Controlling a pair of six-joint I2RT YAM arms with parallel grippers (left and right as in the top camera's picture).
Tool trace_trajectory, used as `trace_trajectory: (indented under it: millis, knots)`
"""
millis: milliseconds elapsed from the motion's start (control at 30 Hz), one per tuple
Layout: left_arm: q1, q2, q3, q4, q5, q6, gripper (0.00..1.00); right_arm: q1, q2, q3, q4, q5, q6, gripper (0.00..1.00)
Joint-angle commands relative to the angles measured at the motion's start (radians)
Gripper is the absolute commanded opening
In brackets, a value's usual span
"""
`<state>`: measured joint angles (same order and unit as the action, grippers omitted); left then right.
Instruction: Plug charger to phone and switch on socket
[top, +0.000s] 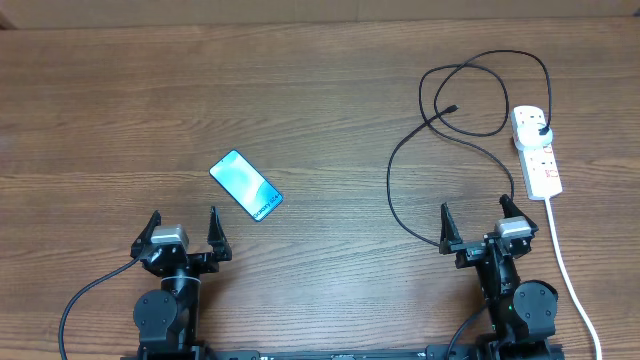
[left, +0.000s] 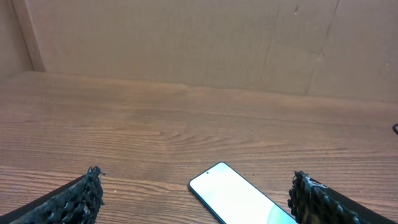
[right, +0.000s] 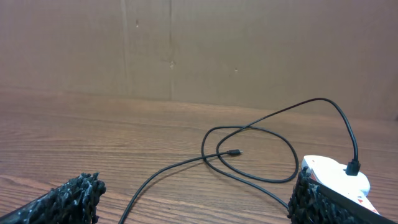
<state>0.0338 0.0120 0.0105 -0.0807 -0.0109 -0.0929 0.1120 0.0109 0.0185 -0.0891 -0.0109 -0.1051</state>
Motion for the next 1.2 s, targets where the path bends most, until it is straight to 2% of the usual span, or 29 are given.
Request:
trace_trajectory:
  millis: [0, 1167]
  knots:
    - [0.005, -0.006, -0.005, 0.003, 0.007, 0.027, 0.99, 0.003, -0.008, -0.011, 0.006, 0.009, -0.001, 1.00]
    - [0.005, -0.006, -0.005, 0.003, 0.007, 0.027, 1.00, 0.003, -0.008, -0.011, 0.006, 0.009, -0.001, 1.00]
